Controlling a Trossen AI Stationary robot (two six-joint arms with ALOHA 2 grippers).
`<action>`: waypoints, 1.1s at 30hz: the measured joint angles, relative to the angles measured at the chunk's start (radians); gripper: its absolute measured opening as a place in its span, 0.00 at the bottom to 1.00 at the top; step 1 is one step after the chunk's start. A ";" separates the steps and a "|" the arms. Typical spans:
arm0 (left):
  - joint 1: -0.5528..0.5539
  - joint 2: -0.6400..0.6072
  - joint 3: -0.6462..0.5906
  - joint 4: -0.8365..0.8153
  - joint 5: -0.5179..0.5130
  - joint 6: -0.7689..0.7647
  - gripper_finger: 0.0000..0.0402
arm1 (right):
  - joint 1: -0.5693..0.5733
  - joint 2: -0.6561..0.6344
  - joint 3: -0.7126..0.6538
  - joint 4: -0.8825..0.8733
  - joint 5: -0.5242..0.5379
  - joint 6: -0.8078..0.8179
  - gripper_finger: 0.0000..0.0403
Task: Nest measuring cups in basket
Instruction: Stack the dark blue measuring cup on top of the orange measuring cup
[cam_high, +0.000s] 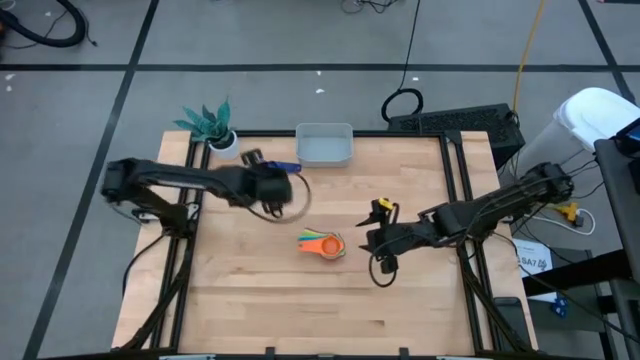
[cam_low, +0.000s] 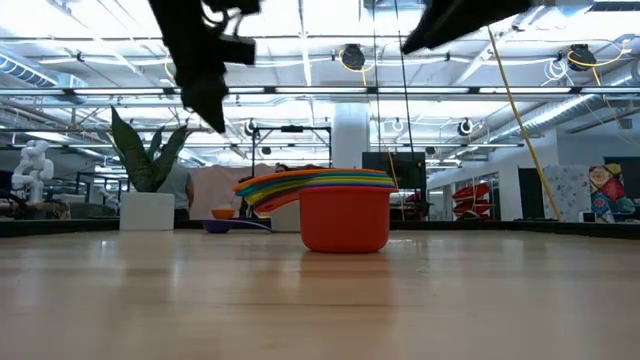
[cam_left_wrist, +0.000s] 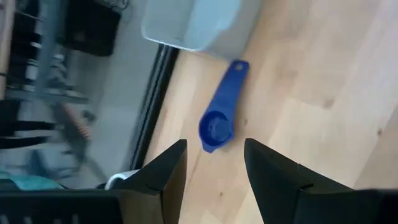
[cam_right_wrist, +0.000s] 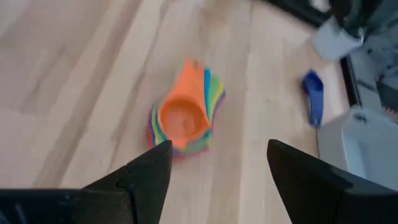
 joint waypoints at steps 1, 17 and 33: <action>0.024 -0.043 -0.023 0.030 0.029 0.019 0.40 | 0.003 -0.011 0.000 -0.027 0.009 0.010 0.64; 0.325 -0.155 -0.294 0.334 0.465 0.263 0.32 | 0.006 -0.086 -0.086 -0.101 0.048 0.135 0.64; 0.401 0.007 -0.296 0.447 0.528 0.456 0.43 | 0.005 -0.106 -0.197 -0.065 0.045 0.239 0.64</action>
